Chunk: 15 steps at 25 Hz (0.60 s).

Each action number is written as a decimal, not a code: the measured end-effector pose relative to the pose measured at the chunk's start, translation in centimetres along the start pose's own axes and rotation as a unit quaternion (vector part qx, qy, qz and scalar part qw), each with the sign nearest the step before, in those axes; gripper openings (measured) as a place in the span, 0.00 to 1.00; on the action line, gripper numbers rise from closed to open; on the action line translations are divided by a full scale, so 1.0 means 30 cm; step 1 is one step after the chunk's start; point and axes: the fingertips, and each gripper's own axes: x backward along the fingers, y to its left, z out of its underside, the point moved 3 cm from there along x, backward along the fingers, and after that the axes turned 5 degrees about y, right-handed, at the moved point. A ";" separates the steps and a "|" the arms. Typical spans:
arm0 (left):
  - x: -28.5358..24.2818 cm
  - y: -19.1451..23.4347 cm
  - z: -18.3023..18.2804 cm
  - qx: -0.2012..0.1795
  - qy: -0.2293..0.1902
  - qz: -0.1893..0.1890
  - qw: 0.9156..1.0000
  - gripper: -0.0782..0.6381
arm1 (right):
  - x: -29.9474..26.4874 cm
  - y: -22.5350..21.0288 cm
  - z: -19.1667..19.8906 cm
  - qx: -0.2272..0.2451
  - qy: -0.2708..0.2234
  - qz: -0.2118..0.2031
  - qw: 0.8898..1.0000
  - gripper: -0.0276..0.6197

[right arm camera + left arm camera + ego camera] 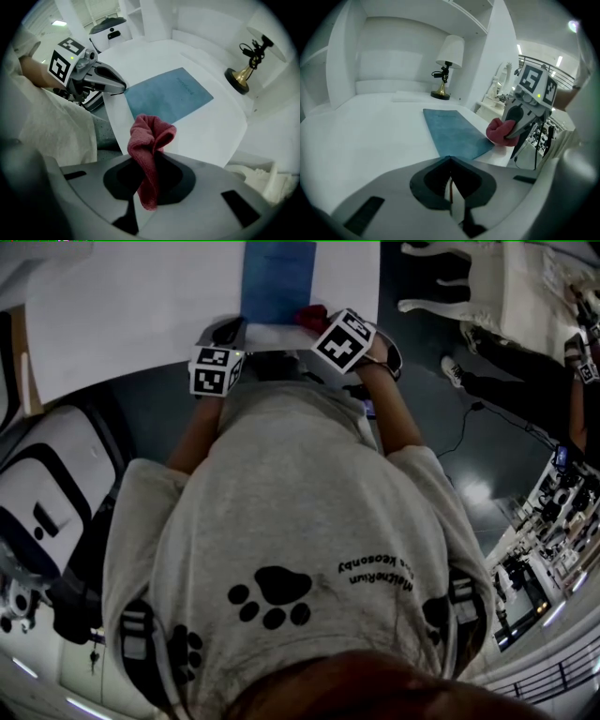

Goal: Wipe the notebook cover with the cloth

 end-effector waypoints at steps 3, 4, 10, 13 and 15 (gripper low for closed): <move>0.004 -0.005 0.001 0.003 0.000 0.006 1.000 0.13 | 0.027 -0.006 0.026 -0.041 -0.023 0.001 0.999 0.14; 0.007 -0.008 -0.001 0.002 -0.001 0.007 1.000 0.13 | 0.038 -0.005 0.025 -0.054 -0.037 0.000 0.998 0.14; 0.032 -0.027 -0.091 -0.022 -0.029 0.004 0.999 0.13 | 0.143 -0.058 -0.004 -0.096 -0.128 0.064 0.985 0.14; 0.068 -0.033 -0.160 -0.035 -0.058 -0.003 0.998 0.13 | 0.233 -0.079 -0.039 -0.112 -0.191 0.104 0.970 0.14; 0.104 -0.036 -0.223 -0.042 -0.086 -0.009 0.995 0.13 | 0.308 -0.096 -0.066 -0.126 -0.237 0.131 0.954 0.14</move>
